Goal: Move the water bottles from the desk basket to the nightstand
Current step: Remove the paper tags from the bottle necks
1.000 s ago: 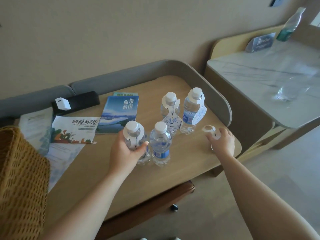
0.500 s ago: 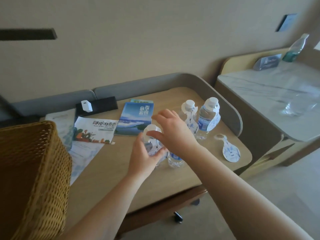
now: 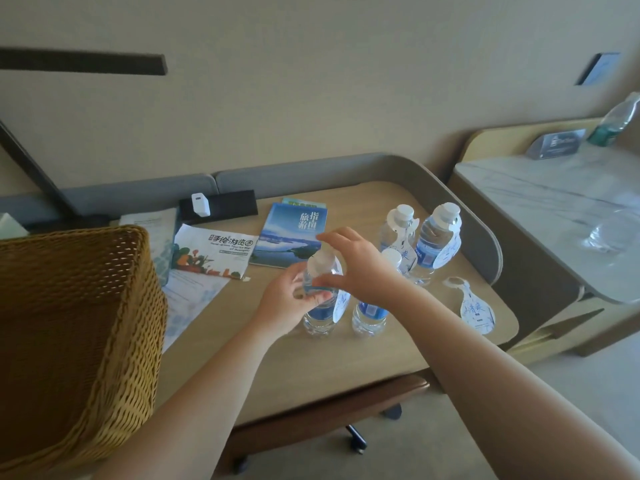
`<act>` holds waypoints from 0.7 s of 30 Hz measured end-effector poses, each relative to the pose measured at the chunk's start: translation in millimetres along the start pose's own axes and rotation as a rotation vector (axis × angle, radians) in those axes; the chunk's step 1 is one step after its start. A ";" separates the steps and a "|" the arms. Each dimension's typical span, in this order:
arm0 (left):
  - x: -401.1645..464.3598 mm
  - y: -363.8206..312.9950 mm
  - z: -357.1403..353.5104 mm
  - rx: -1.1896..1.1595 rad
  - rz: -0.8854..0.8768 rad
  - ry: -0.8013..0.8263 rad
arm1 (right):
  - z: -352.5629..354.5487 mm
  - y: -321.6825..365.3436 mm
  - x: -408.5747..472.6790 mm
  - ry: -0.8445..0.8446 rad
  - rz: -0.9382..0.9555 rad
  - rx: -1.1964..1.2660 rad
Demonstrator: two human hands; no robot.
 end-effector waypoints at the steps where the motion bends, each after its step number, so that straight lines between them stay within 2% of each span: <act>1: -1.0 1.2 -0.3 0.000 0.002 0.005 | -6.0 -2.1 -1.1 0.024 -0.031 0.018; 5: -3.3 1.5 -1.3 -0.016 -0.007 -0.004 | -18.2 -9.7 -0.7 -0.021 -0.121 0.092; 9: -4.3 -1.5 -2.4 -0.012 -0.021 -0.008 | -13.5 -7.1 -3.6 -0.151 -0.067 0.117; 16: -5.1 -1.9 -3.5 -0.015 -0.007 -0.031 | 7.2 4.7 -7.8 -0.266 -0.025 0.191; 21: 4.1 5.1 -8.0 -0.036 0.022 -0.020 | 60.0 -22.3 -41.0 -0.461 -0.179 0.346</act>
Point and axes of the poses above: each hand's wrist, its own x-axis towards the middle knuckle, its own z-axis out of the back of the hand, y = z × x, the point moved 5 cm from there along x, towards the middle knuckle, and after that the axes turned 2 degrees about x, right-handed, at the moved point
